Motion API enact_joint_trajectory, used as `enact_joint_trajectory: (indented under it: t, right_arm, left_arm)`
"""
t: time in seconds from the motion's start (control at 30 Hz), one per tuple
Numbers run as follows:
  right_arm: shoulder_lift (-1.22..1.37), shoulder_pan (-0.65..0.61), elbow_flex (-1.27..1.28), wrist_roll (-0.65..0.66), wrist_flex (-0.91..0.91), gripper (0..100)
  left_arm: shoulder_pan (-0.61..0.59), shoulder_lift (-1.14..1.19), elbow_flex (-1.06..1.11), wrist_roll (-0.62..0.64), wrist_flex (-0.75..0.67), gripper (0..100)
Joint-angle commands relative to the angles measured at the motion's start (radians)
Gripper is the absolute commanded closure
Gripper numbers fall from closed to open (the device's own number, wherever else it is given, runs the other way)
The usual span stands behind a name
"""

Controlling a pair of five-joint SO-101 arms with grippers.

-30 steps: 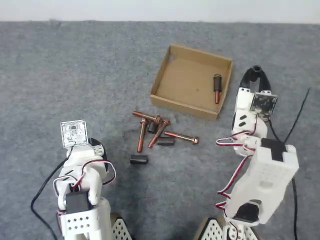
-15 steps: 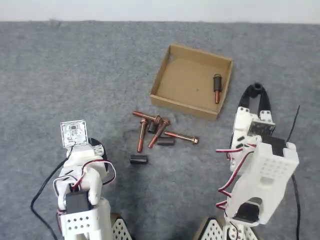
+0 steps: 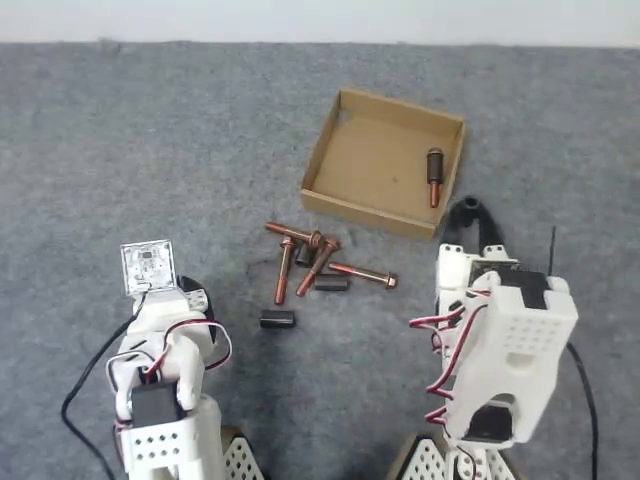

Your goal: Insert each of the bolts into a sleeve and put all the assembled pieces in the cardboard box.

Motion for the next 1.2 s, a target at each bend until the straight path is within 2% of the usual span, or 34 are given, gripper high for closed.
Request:
enact_joint_trajectory:
  t: [0.0, 0.17, 0.47, 1.17]
  right_arm:
    - [-0.022, -0.048, 0.029, 0.012, -0.033, 99.2]
    - [-0.111, -0.119, 0.121, 0.008, -0.033, 99.2]
    - [-0.255, -0.318, 0.227, 0.006, -0.033, 99.2]
    - [-0.228, -0.340, 0.252, 0.006, -0.021, 99.2]
  left_arm:
    - [-0.002, -0.012, -0.013, -0.009, -0.035, 99]
    - [-0.002, -0.012, -0.013, -0.009, -0.037, 99]
    - [-0.002, -0.012, -0.013, -0.009, -0.034, 99]
    - [0.005, -0.015, -0.013, -0.006, -0.037, 99]
